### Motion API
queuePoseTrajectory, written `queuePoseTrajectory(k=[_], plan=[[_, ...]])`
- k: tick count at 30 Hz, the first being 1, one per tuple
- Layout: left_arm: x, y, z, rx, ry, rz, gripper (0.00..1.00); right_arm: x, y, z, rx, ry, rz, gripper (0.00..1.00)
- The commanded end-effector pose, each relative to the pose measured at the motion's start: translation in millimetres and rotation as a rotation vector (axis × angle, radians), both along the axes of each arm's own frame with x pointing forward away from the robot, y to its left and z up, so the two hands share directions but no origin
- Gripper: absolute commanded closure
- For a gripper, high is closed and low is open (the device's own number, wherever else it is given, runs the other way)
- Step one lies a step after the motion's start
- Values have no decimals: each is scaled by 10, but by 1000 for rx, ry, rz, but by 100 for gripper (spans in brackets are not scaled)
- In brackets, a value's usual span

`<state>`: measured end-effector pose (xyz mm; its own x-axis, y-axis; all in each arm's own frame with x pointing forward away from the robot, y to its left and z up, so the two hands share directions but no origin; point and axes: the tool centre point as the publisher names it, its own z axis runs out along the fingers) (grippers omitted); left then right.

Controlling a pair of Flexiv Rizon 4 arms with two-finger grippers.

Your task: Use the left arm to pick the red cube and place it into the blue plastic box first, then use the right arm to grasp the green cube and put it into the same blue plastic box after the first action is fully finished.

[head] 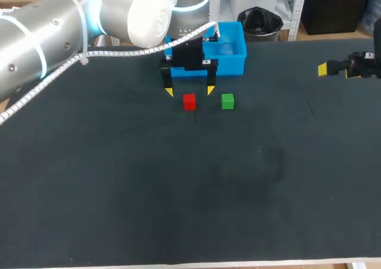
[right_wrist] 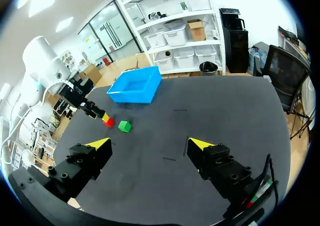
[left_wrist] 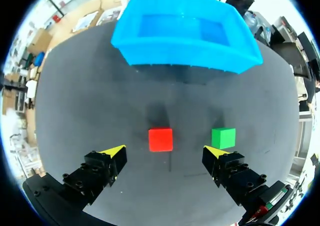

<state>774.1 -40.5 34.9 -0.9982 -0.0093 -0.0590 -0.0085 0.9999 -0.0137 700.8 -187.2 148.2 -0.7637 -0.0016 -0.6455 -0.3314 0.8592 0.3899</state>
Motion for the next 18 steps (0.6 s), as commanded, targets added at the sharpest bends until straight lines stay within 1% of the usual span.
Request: queuePoseTrajectory(k=[1, 6, 13, 18], plan=[[49, -27, -89, 8, 14, -1, 0, -10, 12, 13, -6, 2, -6, 0], [42, 15, -183, 16, 25, 8, 0, -10, 12, 13, -6, 2, -6, 0], [32, 103, -265, 24, 36, 29, 0, -10, 12, 13, -6, 2, -6, 0], [29, 149, -380, 26, 43, 36, 0, -10, 12, 13, -6, 2, -6, 0]])
